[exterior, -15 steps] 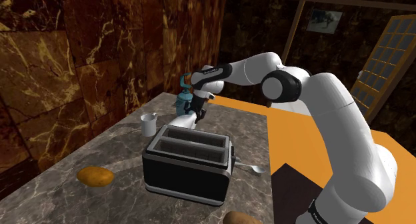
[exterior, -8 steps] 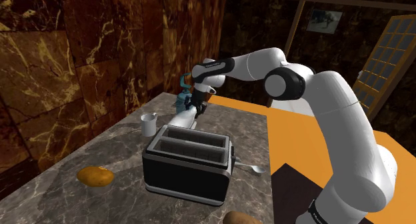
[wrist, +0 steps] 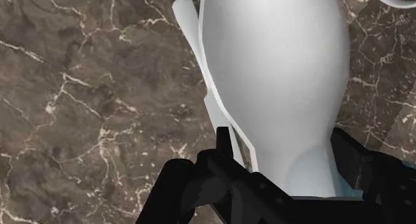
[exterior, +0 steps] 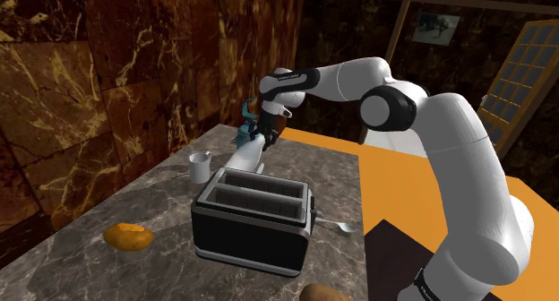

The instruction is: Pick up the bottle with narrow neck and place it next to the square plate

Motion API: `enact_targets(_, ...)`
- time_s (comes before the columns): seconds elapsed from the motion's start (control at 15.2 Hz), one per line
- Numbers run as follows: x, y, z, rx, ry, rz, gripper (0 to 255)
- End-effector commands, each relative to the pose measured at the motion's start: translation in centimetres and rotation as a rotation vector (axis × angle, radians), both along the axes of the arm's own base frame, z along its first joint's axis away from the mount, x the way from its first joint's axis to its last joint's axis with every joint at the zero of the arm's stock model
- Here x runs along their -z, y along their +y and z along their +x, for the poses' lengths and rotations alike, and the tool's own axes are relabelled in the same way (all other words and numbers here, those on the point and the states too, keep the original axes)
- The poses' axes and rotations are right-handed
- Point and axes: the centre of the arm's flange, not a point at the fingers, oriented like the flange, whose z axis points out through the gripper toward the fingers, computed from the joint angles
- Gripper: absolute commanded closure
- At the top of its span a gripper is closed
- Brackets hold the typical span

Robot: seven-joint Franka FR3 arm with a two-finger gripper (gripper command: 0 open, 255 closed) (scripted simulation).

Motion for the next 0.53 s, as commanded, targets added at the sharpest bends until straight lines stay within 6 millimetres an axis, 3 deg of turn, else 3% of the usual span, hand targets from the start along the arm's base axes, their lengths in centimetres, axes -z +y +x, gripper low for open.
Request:
enact_targets(0.0, -1.1, 0.0, 0.0, 0.000, 0.000, 0.000, 255)
enact_targets(0.46, -4.8, 0.0, 0.0, 0.000, 0.000, 0.000, 255)
